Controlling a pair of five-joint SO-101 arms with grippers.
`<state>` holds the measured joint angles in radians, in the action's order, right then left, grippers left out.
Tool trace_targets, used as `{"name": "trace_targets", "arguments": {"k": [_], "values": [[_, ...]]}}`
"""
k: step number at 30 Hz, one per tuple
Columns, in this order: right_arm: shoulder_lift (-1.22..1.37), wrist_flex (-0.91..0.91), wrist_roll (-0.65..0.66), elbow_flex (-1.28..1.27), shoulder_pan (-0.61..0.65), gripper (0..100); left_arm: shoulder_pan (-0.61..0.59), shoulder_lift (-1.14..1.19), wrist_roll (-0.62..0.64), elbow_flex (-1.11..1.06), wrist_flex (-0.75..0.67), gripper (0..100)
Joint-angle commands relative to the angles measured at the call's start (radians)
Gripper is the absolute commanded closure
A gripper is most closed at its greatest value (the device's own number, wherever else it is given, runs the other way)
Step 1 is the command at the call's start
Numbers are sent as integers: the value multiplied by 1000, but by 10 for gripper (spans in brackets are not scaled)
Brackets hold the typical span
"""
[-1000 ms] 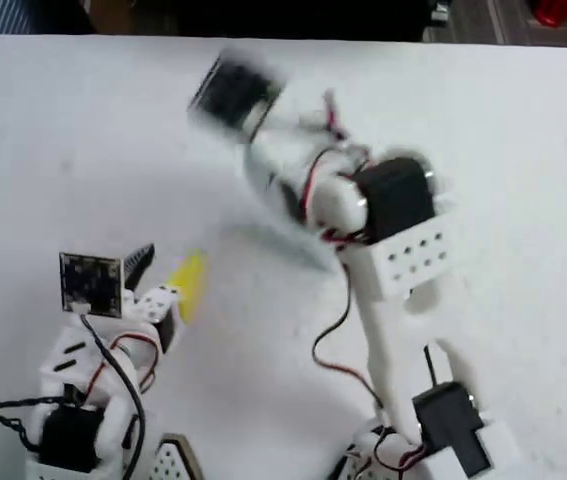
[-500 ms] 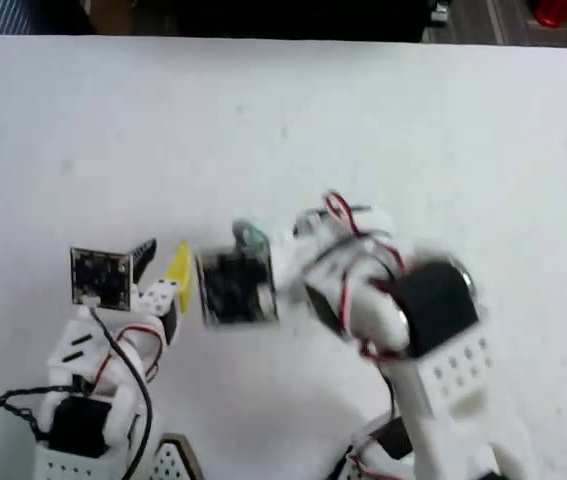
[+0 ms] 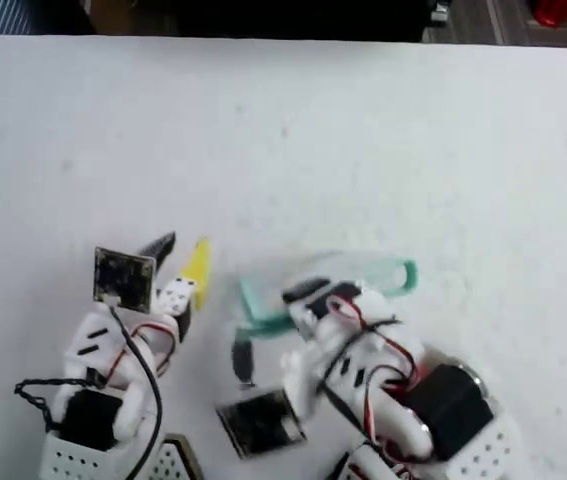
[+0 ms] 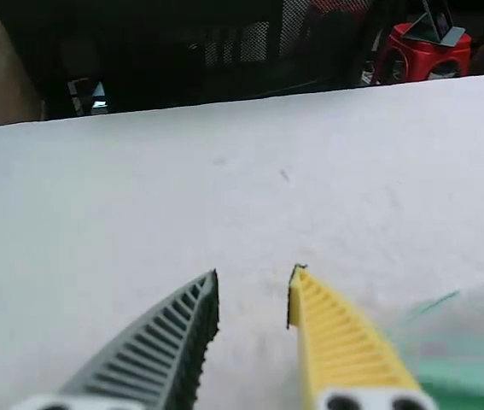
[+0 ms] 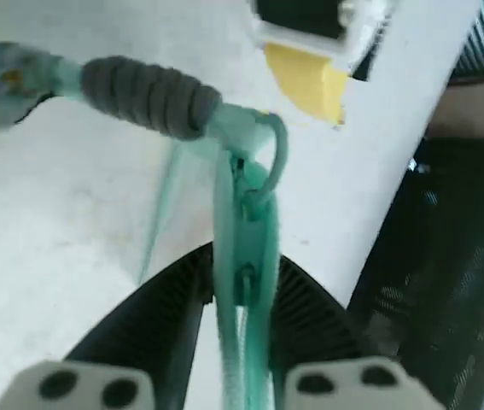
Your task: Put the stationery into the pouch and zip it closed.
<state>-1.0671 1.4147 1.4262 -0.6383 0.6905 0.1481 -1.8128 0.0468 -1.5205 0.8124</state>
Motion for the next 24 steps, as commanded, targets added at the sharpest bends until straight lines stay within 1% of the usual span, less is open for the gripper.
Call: {"name": "trace_targets", "arguments": {"k": [1, 3, 7, 9, 13, 16, 21, 24], "values": [[48, -214, -209, -21, -30, 981, 88, -12, -12, 43, 68, 843], [96, -266, -247, -17, -31, 981, 111, -12, -12, 78, 118, 843], [191, -283, -245, -14, -25, 981, 119, -12, -9, 157, 216, 844], [225, -305, -245, -14, -30, 981, 119, -12, -8, 193, 235, 845], [254, -309, -249, -14, -33, 981, 120, -12, -6, 250, 189, 845], [262, -311, -252, -14, -56, 981, 120, -12, 5, 264, 187, 845], [265, -314, -255, -21, -68, 981, 124, -12, 106, 272, 160, 845], [262, -315, -262, -17, -68, 981, 189, -12, 110, 296, 138, 845]]}}
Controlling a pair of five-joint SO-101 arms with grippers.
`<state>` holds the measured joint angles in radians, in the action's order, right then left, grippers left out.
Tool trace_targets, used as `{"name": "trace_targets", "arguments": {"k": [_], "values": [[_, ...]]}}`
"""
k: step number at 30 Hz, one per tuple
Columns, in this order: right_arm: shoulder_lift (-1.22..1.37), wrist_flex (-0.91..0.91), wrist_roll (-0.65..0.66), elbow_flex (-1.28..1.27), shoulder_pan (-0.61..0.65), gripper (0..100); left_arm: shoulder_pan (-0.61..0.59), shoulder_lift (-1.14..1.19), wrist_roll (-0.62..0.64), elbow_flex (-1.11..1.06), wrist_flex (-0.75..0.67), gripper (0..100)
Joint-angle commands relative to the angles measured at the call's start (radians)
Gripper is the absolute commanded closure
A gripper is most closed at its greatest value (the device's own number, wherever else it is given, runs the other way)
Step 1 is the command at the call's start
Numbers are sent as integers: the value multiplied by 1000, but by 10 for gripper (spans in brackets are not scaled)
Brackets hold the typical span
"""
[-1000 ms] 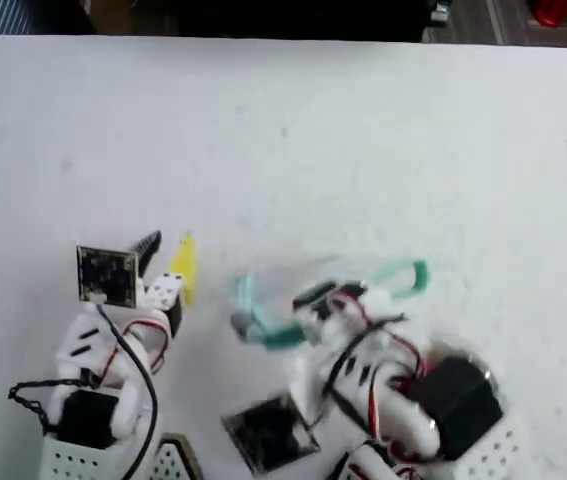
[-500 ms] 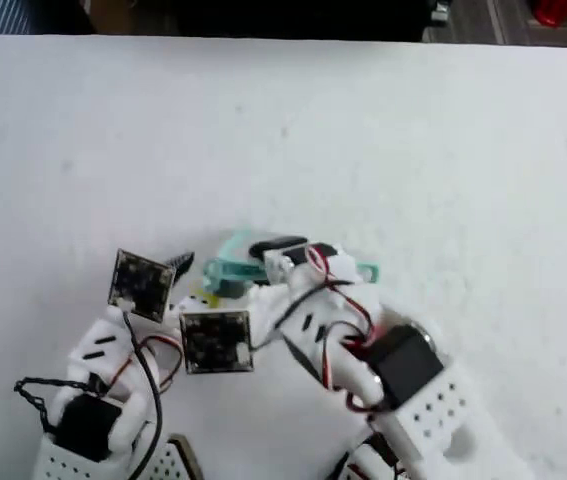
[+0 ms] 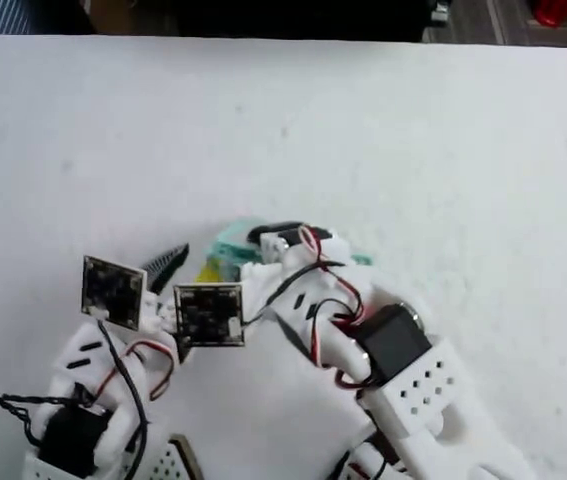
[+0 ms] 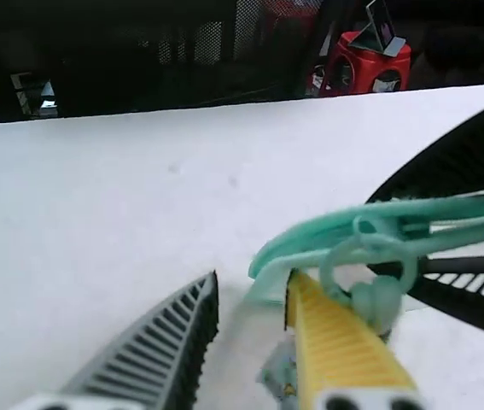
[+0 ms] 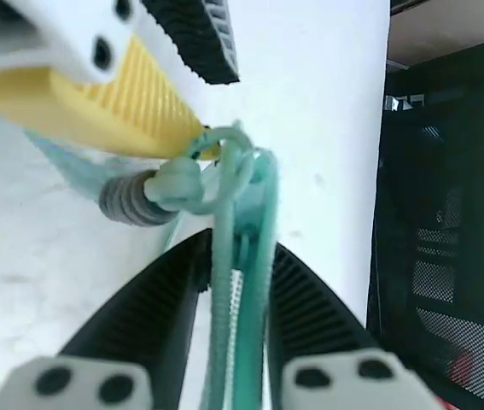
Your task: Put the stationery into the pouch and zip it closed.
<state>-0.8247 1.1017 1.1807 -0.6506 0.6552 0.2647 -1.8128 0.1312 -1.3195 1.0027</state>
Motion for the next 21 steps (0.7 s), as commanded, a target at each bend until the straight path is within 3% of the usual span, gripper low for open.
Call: {"name": "trace_targets", "arguments": {"k": [1, 5, 9, 12, 17, 21], "values": [[13, -4, -40, -3, -33, 981, 110, -12, 25, 100, -34, 845], [13, -33, -115, 12, -51, 981, 251, -12, 0, 91, 57, 845], [13, -30, -121, 40, -71, 981, 259, -12, -147, 89, 72, 845], [13, -21, -121, 54, -84, 981, 171, -12, -199, 94, 74, 845], [12, 90, -104, 130, -93, 981, -77, -12, -206, 94, 126, 842], [12, 191, -48, 222, -96, 981, -117, -12, -193, 95, 190, 842]]}}
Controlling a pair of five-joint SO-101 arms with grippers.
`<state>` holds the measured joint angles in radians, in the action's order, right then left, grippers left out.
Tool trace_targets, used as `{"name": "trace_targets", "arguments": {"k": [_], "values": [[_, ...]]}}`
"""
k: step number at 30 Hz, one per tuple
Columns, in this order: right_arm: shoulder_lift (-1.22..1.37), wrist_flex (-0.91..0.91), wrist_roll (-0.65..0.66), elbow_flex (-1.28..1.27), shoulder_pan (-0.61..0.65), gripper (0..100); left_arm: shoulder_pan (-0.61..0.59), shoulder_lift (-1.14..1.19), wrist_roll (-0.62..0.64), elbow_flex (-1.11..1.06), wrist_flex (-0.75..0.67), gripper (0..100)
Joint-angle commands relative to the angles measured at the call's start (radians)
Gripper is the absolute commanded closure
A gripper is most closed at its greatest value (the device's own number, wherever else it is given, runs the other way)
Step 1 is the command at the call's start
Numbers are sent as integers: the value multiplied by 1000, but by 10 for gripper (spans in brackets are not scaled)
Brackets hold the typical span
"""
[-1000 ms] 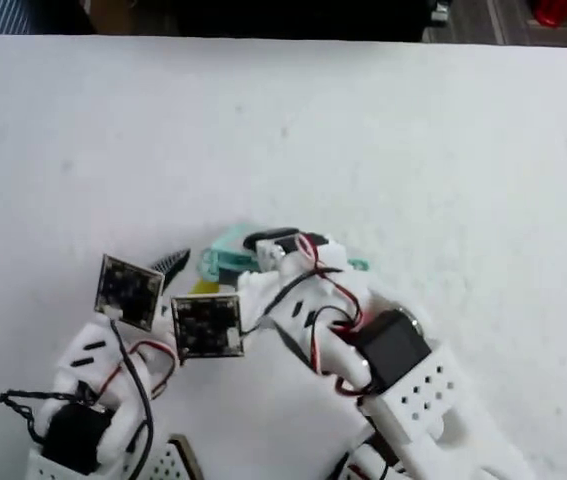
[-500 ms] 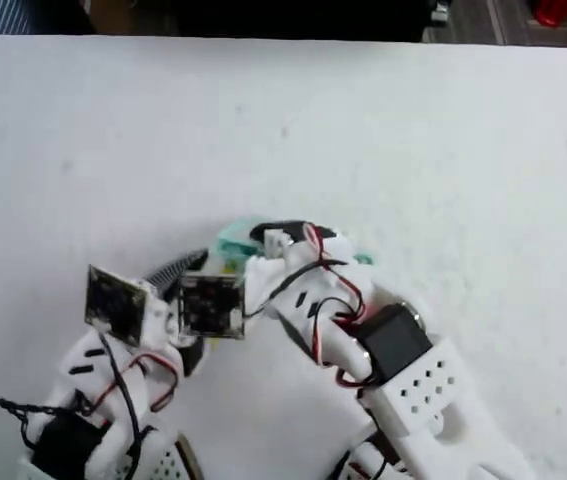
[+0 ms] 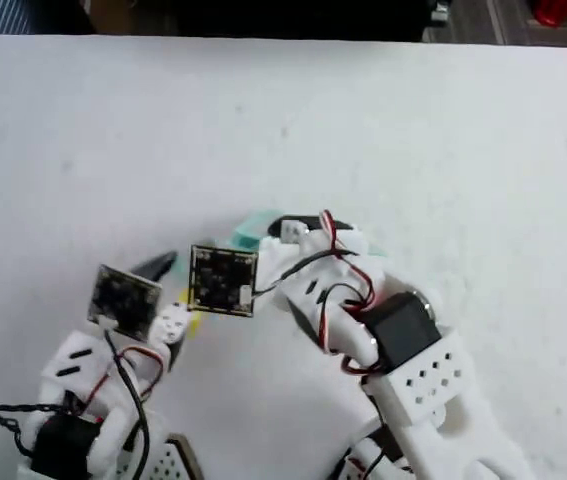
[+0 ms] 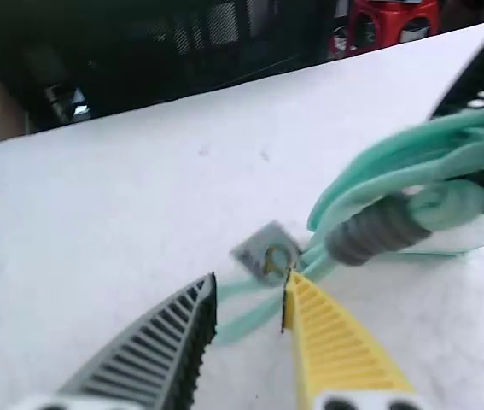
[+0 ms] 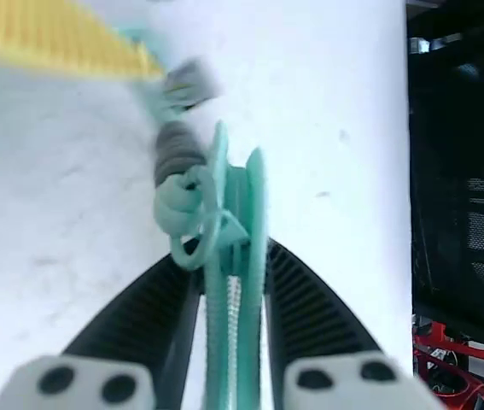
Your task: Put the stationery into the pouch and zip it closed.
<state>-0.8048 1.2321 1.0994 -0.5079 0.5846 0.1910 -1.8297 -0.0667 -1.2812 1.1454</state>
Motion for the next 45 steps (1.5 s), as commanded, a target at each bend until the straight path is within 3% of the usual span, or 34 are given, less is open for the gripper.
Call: {"name": "trace_targets", "arguments": {"k": [1, 11, 18, 22, 25, 30, 37, 45], "values": [[-8, 77, 34, 106, -25, 981, -45, 5, 8, 57, 43, 842], [4, 108, 38, 258, -19, 981, -38, 5, -8, 80, -193, 846], [4, 122, 118, 299, 25, 981, 51, 5, -176, 80, -206, 843], [4, 128, 147, 353, 76, 981, 97, 5, -334, 80, -172, 841], [4, 128, 190, 358, 108, 981, 91, 5, -408, 80, -178, 795], [4, 128, 236, 362, 140, 981, 97, 5, -414, 80, -178, 698], [-7, 255, 387, 364, 236, 981, 99, 5, -410, 80, -184, 695], [-5, 243, 400, 364, 272, 981, 137, 5, -304, 72, -184, 695]]}}
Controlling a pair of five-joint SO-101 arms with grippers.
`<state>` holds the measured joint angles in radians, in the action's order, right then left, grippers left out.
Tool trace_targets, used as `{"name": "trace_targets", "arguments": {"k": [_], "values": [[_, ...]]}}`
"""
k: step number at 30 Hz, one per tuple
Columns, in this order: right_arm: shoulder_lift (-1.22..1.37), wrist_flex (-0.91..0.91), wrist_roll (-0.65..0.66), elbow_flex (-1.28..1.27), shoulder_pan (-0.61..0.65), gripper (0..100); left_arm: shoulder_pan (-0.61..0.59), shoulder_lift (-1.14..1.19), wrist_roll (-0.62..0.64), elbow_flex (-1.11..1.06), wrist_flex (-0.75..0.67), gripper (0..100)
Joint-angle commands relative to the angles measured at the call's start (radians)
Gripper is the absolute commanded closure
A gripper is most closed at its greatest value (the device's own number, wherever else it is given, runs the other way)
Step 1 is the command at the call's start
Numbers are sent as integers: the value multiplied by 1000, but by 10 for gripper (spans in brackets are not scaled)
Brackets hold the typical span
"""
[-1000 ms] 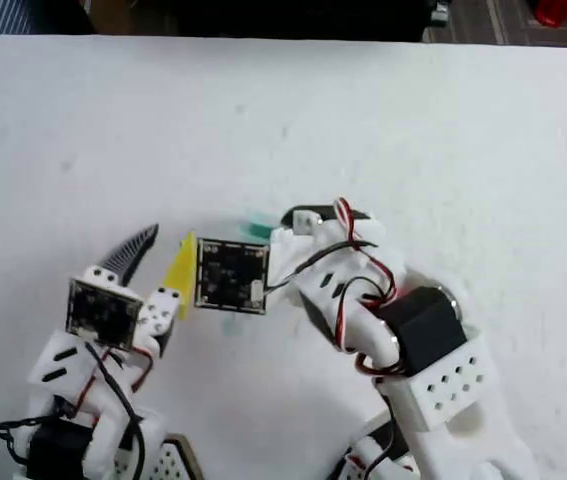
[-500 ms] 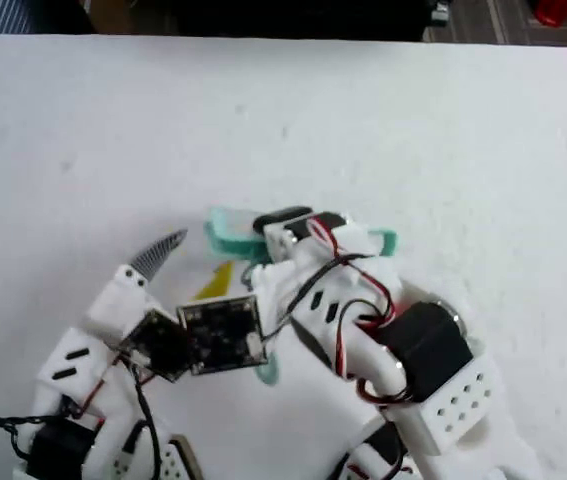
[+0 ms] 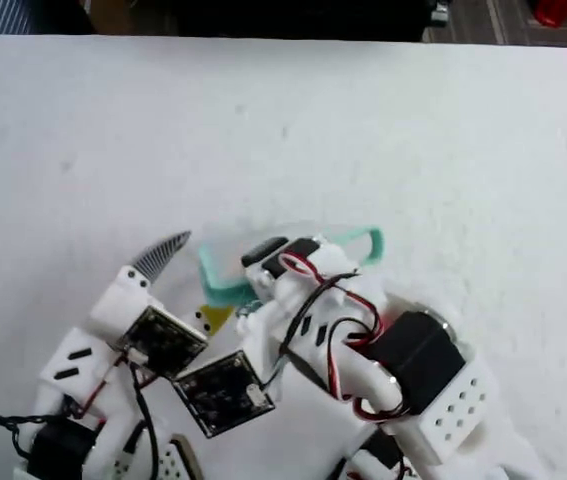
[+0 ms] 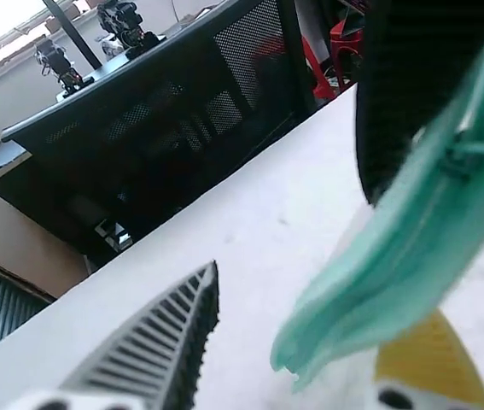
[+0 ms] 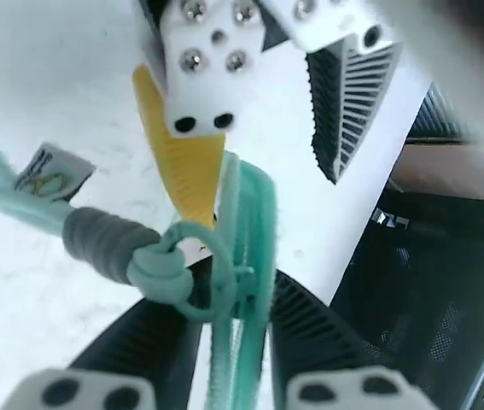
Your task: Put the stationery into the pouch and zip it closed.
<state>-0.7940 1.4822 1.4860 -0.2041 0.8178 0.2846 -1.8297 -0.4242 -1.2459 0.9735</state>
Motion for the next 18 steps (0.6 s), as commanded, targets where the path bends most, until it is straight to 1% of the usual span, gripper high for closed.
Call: {"name": "trace_targets", "arguments": {"k": [1, 5, 9, 10, 12, 16, 17, 18], "values": [[-13, -10, 12, 60, 48, 981, 67, 5, 57, 25, -15, 695], [-8, -19, 5, 89, 71, 981, 151, 5, 61, -72, -107, 697], [-8, -4, 5, 106, 71, 981, 168, 5, 63, -147, -201, 705], [-8, -4, 5, 106, 65, 981, 166, 5, 63, -155, -219, 722], [-8, -7, 5, 104, 41, 981, 166, 5, 63, -158, -235, 787], [-7, -8, 5, 100, 18, 981, 168, 5, 58, -158, -235, 970], [-7, -8, 5, 100, 18, 981, 168, 5, 58, -158, -236, 987], [-7, -8, 5, 100, 18, 981, 168, 5, 61, -158, -236, 966]]}}
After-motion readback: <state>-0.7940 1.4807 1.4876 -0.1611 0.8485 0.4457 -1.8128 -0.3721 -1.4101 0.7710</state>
